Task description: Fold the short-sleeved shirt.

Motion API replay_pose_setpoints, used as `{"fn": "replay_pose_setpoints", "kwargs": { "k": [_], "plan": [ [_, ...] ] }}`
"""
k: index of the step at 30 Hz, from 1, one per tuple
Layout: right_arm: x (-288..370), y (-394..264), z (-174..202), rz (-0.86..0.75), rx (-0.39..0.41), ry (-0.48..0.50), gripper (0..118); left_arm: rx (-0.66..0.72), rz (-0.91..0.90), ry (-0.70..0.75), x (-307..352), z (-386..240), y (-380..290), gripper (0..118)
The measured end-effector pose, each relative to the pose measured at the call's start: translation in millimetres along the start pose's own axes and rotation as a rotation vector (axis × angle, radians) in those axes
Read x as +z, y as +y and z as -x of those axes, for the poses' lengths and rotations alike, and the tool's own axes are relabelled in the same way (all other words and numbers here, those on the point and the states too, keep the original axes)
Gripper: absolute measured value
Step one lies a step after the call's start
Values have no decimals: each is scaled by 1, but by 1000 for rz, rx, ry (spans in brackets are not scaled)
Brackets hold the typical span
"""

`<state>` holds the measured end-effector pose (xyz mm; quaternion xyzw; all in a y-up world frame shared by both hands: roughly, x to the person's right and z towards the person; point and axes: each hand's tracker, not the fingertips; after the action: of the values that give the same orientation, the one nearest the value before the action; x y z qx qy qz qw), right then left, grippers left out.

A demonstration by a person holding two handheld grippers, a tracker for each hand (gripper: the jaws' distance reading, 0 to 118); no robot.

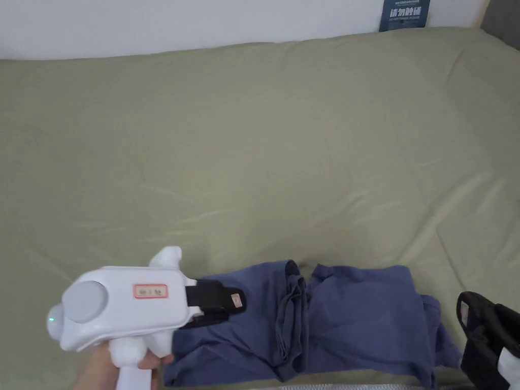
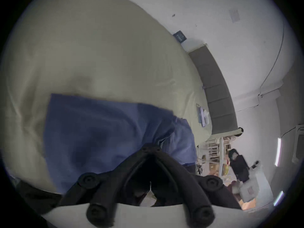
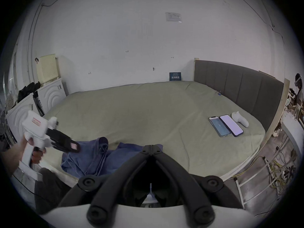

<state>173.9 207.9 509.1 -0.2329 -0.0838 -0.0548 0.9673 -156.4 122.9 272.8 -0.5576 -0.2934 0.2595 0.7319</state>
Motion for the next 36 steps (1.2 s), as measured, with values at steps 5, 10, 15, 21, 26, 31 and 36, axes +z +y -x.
{"fn": "replay_pose_setpoints", "kwargs": {
  "k": [5, 10, 15, 21, 26, 31, 36],
  "plan": [
    [-3, -3, -1, 28, 3, -3, 0, 66, 165, -94, -97, 0, -25, 0],
    [-6, -1, -6, 48, 7, -20, 0, 41, 133, -41, -82, -9, -28, 0],
    [-14, 6, 3, 42, 33, -3, 0, -83, 2, -13, 21, -8, -12, 0],
    [-18, 11, 27, 20, 69, 47, 0, -16, -100, 120, 98, 59, 3, 0],
    [-22, 11, 41, 42, 91, 60, 0, 0, -39, 95, 81, 96, 8, 2],
    [-23, 9, 45, 61, 103, 56, 0, 146, 13, -177, 52, 127, 12, 118],
    [-25, 8, 45, 82, 108, 48, 0, 194, 14, -396, 25, 137, 23, 118]
  ]
}}
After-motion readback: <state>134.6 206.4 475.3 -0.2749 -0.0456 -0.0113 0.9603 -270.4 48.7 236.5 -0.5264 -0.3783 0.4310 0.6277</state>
